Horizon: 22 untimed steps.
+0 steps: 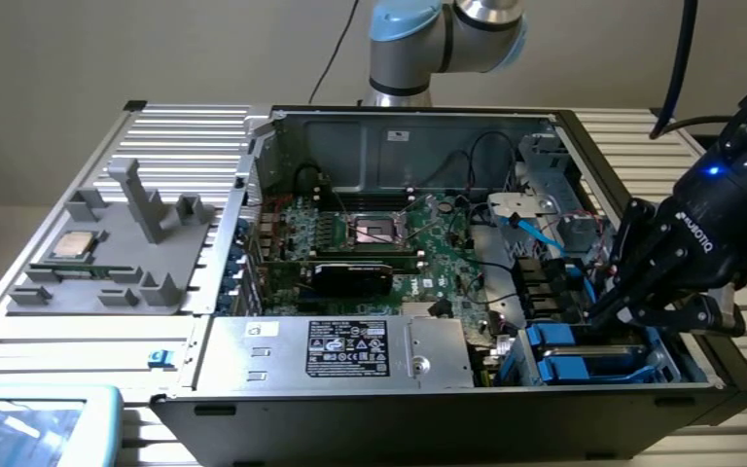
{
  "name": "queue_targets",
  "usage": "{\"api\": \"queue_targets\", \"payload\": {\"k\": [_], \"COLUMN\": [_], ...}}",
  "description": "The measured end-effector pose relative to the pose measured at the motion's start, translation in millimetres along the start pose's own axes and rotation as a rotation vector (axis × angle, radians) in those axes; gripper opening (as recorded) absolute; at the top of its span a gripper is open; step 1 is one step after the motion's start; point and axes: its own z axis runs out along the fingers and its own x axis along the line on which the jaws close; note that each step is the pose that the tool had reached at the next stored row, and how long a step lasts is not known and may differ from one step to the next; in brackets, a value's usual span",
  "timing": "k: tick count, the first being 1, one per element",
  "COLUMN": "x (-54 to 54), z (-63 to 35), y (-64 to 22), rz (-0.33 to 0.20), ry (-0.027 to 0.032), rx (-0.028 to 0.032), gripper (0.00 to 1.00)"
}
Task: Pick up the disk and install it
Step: 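Insert the first disk wire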
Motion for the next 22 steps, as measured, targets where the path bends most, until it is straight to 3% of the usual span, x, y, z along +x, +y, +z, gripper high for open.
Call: {"api": "queue_targets", "payload": {"k": [9, 18, 22], "x": [0.2, 0.9, 1.2], "z": [-1.2, 1.9, 1.8], "y": [1.9, 7.1, 8.6], "rz": [0.002, 0.007, 0.007], "ry": [-0.0004, -0.0026, -0.0026], "rx": [0.0048, 0.033, 0.036], "gripper": [0.16, 0.16, 0.16]}}
